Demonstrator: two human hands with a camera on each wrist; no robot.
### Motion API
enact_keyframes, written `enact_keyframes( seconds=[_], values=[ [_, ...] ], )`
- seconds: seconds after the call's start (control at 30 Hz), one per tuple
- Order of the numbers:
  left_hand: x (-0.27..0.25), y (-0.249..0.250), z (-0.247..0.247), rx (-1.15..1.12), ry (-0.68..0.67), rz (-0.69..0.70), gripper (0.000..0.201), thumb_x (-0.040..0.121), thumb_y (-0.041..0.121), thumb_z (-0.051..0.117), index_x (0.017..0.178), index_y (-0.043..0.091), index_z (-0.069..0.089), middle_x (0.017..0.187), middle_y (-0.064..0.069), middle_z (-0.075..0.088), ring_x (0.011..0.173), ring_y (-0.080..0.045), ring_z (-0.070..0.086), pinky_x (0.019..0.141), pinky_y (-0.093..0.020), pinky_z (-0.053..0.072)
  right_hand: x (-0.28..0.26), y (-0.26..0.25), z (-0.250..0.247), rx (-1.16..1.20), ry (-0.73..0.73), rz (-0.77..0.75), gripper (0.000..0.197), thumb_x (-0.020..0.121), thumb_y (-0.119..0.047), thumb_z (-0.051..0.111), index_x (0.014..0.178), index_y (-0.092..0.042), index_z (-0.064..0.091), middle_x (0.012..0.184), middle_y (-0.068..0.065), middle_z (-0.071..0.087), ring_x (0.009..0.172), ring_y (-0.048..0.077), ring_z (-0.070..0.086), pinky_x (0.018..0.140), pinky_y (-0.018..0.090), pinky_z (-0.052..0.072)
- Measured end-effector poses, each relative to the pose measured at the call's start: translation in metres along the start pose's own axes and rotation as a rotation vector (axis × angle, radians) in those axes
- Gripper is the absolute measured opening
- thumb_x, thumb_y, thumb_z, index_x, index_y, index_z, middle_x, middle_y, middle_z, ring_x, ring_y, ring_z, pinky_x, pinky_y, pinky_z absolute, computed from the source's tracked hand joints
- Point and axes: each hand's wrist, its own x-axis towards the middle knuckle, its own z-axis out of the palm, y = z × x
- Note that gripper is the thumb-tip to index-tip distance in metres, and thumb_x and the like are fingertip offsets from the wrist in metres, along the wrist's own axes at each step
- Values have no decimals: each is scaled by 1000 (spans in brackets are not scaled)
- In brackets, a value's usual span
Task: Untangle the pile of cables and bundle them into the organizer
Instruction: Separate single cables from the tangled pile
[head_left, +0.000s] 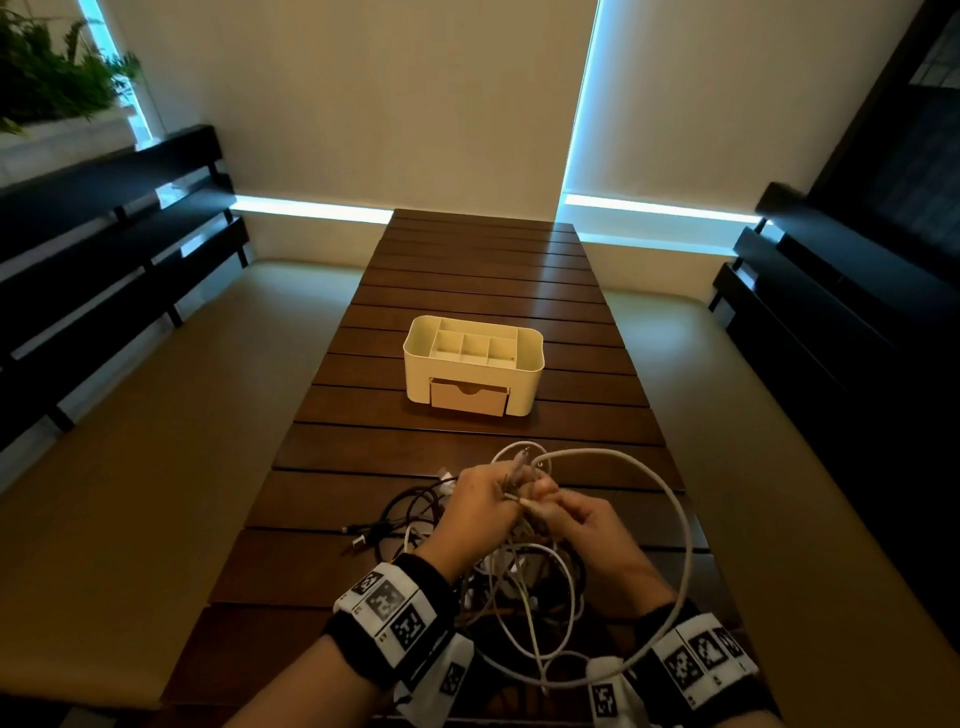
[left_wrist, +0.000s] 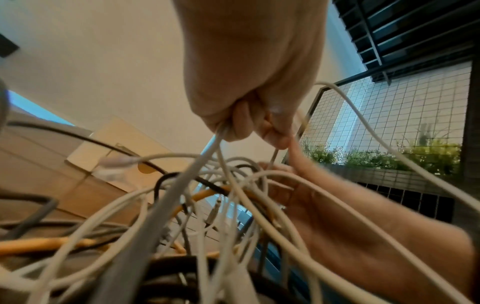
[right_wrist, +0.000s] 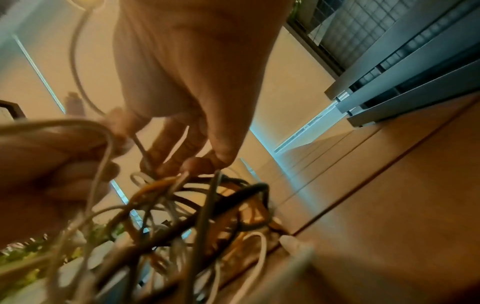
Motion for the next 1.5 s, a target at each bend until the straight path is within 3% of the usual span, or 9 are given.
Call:
enact_keyframes(
  seconds=[0.2,0.4,0.57,0.7,0.83,0.93,1.07,1.2,1.5],
  values=[
    [4,20,-4,-78,5,94,13,90,18,61,86,18,74,85,7,72,96,3,63,94,1,29,9,25,-11,-490,-20,-80,30,86,-24,64,65,-45,63,71,-11,61,74,5,58,74,29,46],
    [7,44,-7,-328,102,153,13,83,28,62,80,26,74,85,-2,70,76,-5,65,68,-21,54,13,27,-17,-803,-147,80,25,82,-52,61,86,-30,72,77,-10,65,88,9,59,89,39,42],
    [11,42,-8,-219,1,127,12,86,28,63,83,27,75,89,8,74,103,-17,64,100,-47,44,16,20,-11,-1031,-9,23,19,79,-60,56,90,-47,65,90,-24,54,106,9,27,79,35,17],
    [11,34,-6,-209,36,85,24,86,17,65,108,28,68,87,9,72,101,-8,62,99,-28,46,17,16,-4,-742,147,-41,15,88,-35,59,80,-27,69,91,-13,61,97,9,45,84,35,29],
    [10,15,3,94,-106,-160,76,83,14,68,145,31,28,115,-3,62,90,-13,62,66,-13,49,14,11,-2,-353,275,-76,15,93,-20,52,85,-12,62,83,5,64,78,23,61,72,43,54],
    [5,-11,14,335,-210,-177,51,80,34,72,128,29,55,133,-1,56,119,-17,54,89,-22,43,11,8,1,-271,314,-108,19,95,-17,47,82,-8,57,78,9,63,72,23,62,71,35,53],
    [6,-32,16,300,-106,-277,28,70,40,79,91,22,71,119,-2,67,118,-13,56,85,-22,47,8,9,-1,-95,400,-132,22,97,-14,42,81,-9,56,76,14,64,66,27,64,66,43,56],
    [9,-36,16,385,-139,-325,25,73,43,75,90,25,73,106,-1,71,99,-12,64,87,-31,52,1,8,6,-6,443,-192,24,98,-16,40,84,-5,57,67,8,60,54,15,55,54,27,50],
    [8,-36,13,484,-172,-274,23,78,42,71,89,22,76,100,-3,72,82,-13,64,76,-33,55,2,-1,12,29,352,-259,12,96,-19,43,93,-10,51,77,9,63,64,18,60,61,33,54]
  ],
)
